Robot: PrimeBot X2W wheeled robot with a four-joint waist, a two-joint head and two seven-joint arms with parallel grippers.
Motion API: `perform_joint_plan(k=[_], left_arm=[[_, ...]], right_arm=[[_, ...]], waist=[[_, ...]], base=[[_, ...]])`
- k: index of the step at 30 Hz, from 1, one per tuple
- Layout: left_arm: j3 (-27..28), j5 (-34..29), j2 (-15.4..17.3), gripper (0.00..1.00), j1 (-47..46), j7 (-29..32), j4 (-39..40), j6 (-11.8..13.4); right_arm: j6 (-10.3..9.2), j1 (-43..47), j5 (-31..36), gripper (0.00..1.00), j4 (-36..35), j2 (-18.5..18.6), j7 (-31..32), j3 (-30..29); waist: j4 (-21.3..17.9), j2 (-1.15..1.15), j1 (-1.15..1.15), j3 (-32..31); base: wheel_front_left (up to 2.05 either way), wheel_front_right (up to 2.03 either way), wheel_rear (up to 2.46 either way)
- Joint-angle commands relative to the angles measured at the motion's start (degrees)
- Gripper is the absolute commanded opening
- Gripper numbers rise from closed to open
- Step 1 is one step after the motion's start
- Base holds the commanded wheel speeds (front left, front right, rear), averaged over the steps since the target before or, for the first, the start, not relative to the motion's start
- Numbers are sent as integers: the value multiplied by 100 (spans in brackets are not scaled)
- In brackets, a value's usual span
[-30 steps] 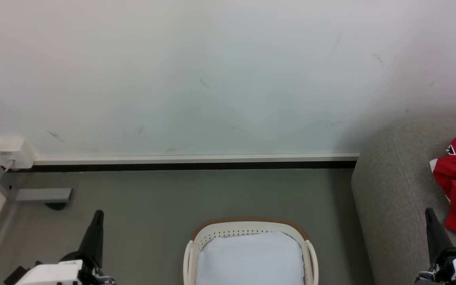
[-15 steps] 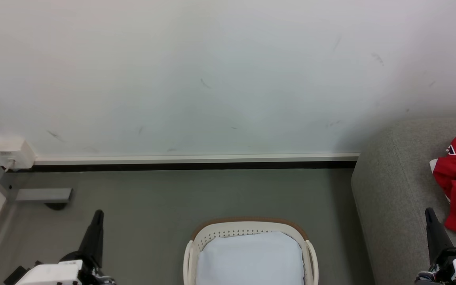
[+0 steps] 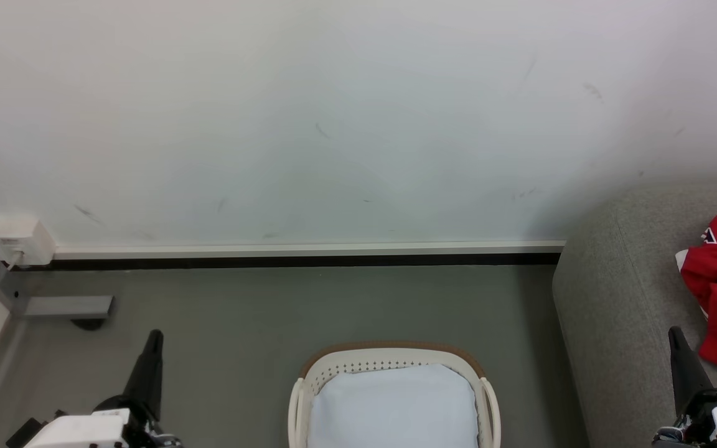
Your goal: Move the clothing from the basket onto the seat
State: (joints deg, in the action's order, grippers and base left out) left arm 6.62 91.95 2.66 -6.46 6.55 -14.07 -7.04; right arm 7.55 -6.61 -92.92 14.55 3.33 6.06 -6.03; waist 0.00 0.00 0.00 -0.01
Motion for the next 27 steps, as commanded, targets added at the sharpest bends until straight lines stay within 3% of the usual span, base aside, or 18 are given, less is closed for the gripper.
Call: perform_joint_plan(k=[1,27], left_arm=[[11,69,40,0,-37,29,24,-9],[11,68,40,0,-37,29,24,-9]], right_arm=[[-12,-22,14,0,-24,-8,30,-20],[-12,-23,24,0,-23,-14,30,-28]], waist=[[0,0,0,0],[0,0,0,0]], base=[[0,0,0],[0,0,0]])
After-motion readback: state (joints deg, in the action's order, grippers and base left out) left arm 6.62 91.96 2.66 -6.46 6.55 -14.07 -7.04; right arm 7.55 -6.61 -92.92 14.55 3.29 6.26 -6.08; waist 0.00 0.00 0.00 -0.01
